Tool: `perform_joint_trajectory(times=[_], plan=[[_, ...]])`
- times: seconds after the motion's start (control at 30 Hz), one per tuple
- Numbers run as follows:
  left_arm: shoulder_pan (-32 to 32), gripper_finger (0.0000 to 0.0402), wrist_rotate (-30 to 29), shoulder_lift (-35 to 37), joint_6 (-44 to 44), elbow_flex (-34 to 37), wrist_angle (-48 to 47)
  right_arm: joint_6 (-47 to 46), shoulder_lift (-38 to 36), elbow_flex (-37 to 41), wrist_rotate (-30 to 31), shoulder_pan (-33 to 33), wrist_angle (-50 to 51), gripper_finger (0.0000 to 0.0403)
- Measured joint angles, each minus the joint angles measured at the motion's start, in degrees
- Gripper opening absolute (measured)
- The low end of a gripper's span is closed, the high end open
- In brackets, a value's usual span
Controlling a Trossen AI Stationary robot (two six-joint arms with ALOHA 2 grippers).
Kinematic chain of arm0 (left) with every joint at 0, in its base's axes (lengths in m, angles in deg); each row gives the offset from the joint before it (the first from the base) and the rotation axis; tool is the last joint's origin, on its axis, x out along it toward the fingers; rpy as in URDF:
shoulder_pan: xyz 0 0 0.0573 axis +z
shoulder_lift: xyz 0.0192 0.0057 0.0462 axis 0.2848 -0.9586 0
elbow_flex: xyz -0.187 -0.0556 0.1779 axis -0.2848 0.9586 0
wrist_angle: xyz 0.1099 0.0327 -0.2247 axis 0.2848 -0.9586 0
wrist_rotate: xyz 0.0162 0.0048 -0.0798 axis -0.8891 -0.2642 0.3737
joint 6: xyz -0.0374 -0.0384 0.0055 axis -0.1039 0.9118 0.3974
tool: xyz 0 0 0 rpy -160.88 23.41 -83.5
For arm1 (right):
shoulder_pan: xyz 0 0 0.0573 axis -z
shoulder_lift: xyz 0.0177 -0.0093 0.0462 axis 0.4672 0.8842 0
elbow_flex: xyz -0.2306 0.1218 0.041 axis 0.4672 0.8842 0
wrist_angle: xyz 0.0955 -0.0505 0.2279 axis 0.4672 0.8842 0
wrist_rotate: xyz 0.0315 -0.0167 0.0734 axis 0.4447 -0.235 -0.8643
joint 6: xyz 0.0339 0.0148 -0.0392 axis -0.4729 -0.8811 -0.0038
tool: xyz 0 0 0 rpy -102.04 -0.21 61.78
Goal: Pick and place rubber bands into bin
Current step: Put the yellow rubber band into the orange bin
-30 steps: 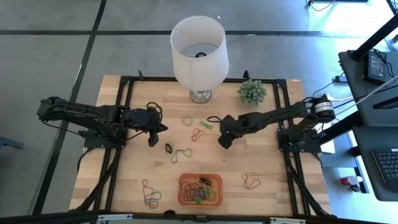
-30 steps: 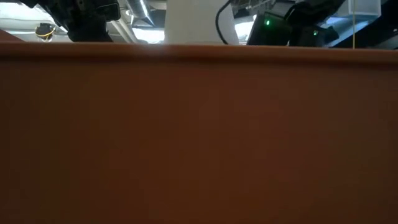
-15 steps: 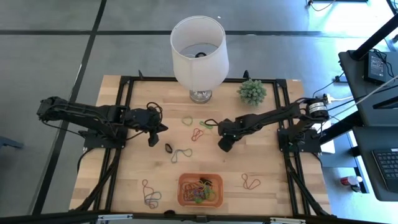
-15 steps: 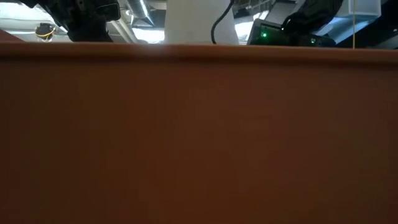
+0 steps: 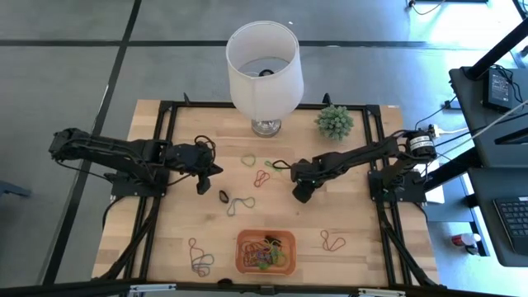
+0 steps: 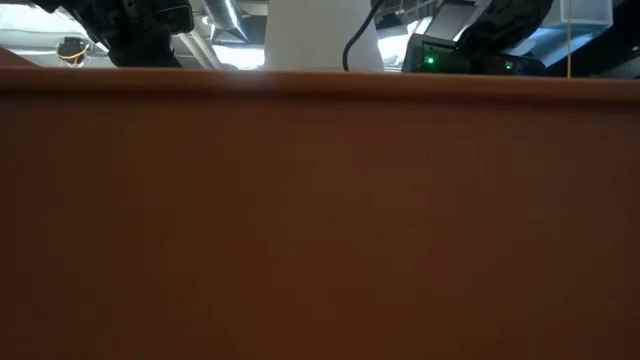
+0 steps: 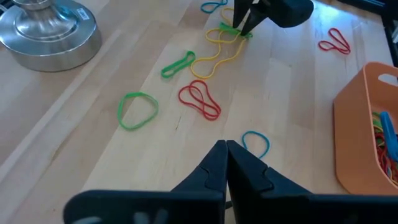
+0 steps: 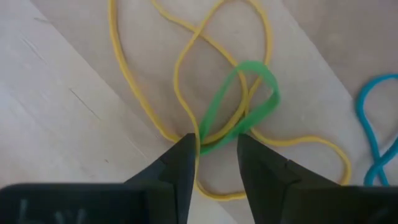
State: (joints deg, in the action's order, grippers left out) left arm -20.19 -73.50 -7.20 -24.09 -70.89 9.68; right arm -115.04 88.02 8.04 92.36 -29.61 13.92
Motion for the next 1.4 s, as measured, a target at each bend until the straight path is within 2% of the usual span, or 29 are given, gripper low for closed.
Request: perform_joint_trajectory(times=[0.73, 0.9, 1.17, 1.27, 1.4], plan=[[0.0, 0.0004, 0.0, 0.0, 0.4, 0.0, 0.0, 3.9, -1.9, 0.0, 1.3, 0.5, -5.9, 0.0124], [0.0, 0.0002, 0.0, 0.0, 0.4, 0.0, 0.0, 3.1, -2.0, 0.0, 5.8, 0.9, -3.2, 0.0124], [0.0, 0.0003, 0.0, 0.0, 0.4, 0.0, 0.0, 2.8, -2.0, 0.1, 5.9, 2.4, 10.2, 0.0124], [0.0, 0.0001, 0.0, 0.0, 0.4, 0.0, 0.0, 5.6, -2.0, 1.4, 5.9, 2.4, 9.6, 0.0124], [0.0, 0.0005, 0.0, 0.0, 0.5, 0.0, 0.0, 10.4, -2.4, 4.9, 5.9, 2.3, 4.2, 0.0124]])
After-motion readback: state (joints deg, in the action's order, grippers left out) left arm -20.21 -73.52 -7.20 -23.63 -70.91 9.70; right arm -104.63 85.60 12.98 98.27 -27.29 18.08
